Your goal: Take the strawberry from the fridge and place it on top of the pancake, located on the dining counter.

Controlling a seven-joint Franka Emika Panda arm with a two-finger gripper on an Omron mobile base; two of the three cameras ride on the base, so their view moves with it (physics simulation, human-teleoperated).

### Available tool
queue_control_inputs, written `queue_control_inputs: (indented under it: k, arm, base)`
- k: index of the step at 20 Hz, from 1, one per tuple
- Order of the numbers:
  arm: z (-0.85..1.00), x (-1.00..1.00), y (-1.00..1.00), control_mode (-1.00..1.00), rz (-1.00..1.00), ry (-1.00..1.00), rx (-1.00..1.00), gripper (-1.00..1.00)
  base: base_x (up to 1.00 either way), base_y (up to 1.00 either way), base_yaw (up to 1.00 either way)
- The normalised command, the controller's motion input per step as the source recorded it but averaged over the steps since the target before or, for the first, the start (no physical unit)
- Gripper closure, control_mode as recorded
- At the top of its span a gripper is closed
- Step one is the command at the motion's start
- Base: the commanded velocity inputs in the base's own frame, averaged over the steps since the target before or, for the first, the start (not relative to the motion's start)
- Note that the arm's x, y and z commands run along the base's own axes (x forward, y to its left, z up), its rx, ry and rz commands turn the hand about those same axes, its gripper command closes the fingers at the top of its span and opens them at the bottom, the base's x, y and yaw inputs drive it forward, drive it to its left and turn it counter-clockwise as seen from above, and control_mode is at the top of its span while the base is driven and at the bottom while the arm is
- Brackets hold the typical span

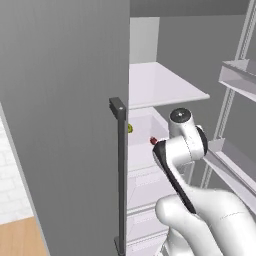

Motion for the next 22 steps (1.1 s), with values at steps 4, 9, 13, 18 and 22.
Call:
queue_control_inputs:
  k: [4, 9, 13, 18, 22]
  arm:
    - [-0.25, 0.95, 0.21, -1.00, 0.00, 0.10, 0.00, -1.00]
    - [-0.59, 0.67, 0.13, -1.00, 0.00, 0.02, 0.00, -1.00]
    - [-0.26, 0.54, 0.04, -1.00, 0.01, 0.01, 0.00, -1.00]
    - [0.00, 0.33, -0.02, -1.00, 0.02, 0.00, 0.00, -1.00]
    - [-0.08, 0.18, -0.05, -1.00, 0.03, 0.00, 0.00, -1.00]
  base:
    - [0.00, 0.00, 0.00]
    - [0.00, 0.00, 0.00]
    - [0.00, 0.00, 0.00]
    - [0.00, 0.00, 0.00]
    - [0.00, 0.00, 0.00]
